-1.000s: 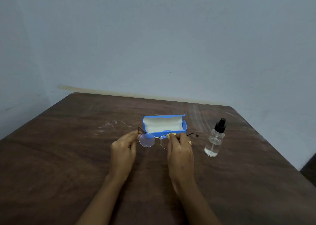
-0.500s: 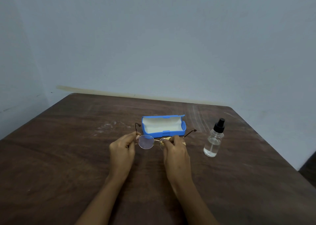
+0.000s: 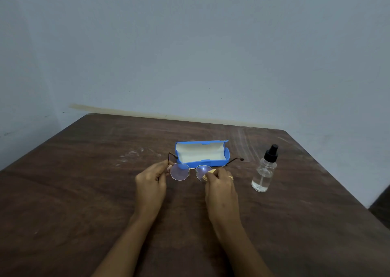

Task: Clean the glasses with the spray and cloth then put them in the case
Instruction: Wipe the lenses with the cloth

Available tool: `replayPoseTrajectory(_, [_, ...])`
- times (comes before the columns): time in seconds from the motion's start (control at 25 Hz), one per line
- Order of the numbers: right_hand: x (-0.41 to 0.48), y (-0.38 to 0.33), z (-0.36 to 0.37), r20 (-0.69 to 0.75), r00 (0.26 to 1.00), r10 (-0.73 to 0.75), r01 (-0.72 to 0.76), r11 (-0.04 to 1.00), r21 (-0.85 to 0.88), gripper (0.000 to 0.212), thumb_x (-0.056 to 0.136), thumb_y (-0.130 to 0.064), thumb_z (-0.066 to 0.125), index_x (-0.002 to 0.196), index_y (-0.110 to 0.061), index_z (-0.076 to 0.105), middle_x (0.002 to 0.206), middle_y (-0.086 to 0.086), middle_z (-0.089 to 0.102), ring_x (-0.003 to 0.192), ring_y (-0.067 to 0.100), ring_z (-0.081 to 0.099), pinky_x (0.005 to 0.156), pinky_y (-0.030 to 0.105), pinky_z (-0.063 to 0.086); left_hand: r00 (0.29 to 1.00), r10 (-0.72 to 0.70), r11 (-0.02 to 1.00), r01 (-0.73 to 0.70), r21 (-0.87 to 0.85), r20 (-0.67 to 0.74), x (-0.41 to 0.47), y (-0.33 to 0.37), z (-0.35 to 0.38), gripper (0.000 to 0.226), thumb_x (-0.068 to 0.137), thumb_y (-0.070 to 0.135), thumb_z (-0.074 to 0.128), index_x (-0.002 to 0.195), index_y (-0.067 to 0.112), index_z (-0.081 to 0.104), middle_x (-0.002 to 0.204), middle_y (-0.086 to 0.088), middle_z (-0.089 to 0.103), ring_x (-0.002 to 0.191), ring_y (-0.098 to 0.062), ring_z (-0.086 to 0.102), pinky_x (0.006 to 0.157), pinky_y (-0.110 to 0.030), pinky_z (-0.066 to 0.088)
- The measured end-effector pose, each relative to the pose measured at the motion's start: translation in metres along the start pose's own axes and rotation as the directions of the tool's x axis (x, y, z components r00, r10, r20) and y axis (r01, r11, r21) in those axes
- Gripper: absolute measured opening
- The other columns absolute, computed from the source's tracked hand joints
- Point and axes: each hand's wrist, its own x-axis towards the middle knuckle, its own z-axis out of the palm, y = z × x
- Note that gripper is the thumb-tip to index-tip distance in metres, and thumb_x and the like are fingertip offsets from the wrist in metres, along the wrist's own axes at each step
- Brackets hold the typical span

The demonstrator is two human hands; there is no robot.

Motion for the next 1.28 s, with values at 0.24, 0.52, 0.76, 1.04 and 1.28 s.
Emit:
replayPoseTrajectory(0.24, [0.005, -0.004, 0.003, -0.021, 1.0, 0.005, -0.002, 0.99, 0.144, 0.032, 0.088, 0.002, 0.043, 0.117, -0.01, 0.051, 0.122, 0.007, 0.049, 0.116, 0.02, 0.039, 0.086, 0.033, 0.045, 0.997, 0.065, 0.998, -0.065, 0.004, 0.031, 0.0, 0.0, 0.001, 0.034, 0.065, -0.025, 0.058, 0.084, -0.001, 0.072, 0.084, -0.012, 0.074, 0.074, -0.013, 0.068, 0.072, -0.023, 0.052])
replayPoseTrajectory(0.52, [0.007, 0.002, 0.001, -0.054, 0.991, -0.125, 0.132, 0.978, 0.162, 0.031, 0.089, 0.0, 0.044, 0.115, -0.007, 0.06, 0.116, 0.009, 0.056, 0.11, 0.021, 0.045, 0.087, 0.031, 0.046, 0.998, -0.061, 0.997, 0.06, -0.051, -0.018, -0.001, -0.001, 0.003, 0.028, 0.069, -0.023, 0.059, 0.086, -0.004, 0.072, 0.081, -0.015, 0.073, 0.069, -0.007, 0.066, 0.07, -0.006, 0.049])
replayPoseTrajectory(0.76, [0.005, 0.006, -0.006, -0.114, 0.983, -0.145, 0.165, 0.968, 0.187, 0.023, 0.089, -0.001, 0.048, 0.101, -0.004, 0.067, 0.103, 0.01, 0.063, 0.1, 0.022, 0.05, 0.075, 0.023, 0.038, 0.992, -0.122, 0.991, 0.12, -0.066, -0.027, 0.001, -0.002, 0.002, 0.023, 0.073, -0.017, 0.06, 0.086, -0.003, 0.072, 0.077, -0.017, 0.073, 0.066, -0.016, 0.068, 0.066, -0.014, 0.051])
replayPoseTrajectory(1.04, [0.005, 0.009, 0.003, -0.068, 0.998, 0.011, -0.005, 0.997, 0.078, 0.024, 0.093, -0.012, 0.044, 0.108, -0.009, 0.062, 0.112, 0.006, 0.056, 0.108, 0.02, 0.045, 0.078, 0.026, 0.039, 0.996, 0.025, 0.999, -0.022, -0.035, 0.081, -0.002, 0.0, 0.003, 0.039, 0.064, -0.028, 0.053, 0.087, -0.003, 0.072, 0.085, -0.014, 0.073, 0.075, -0.016, 0.068, 0.074, -0.026, 0.052])
replayPoseTrajectory(1.28, [0.007, 0.004, 0.007, -0.111, 0.993, -0.033, 0.045, 0.992, 0.115, 0.028, 0.088, -0.001, 0.047, 0.112, -0.008, 0.06, 0.116, 0.009, 0.056, 0.109, 0.025, 0.047, 0.081, 0.031, 0.045, 0.993, 0.07, 0.997, -0.067, -0.032, 0.095, -0.003, 0.002, 0.002, 0.043, 0.063, -0.029, 0.048, 0.089, -0.004, 0.071, 0.09, -0.014, 0.073, 0.081, -0.018, 0.068, 0.076, -0.027, 0.053])
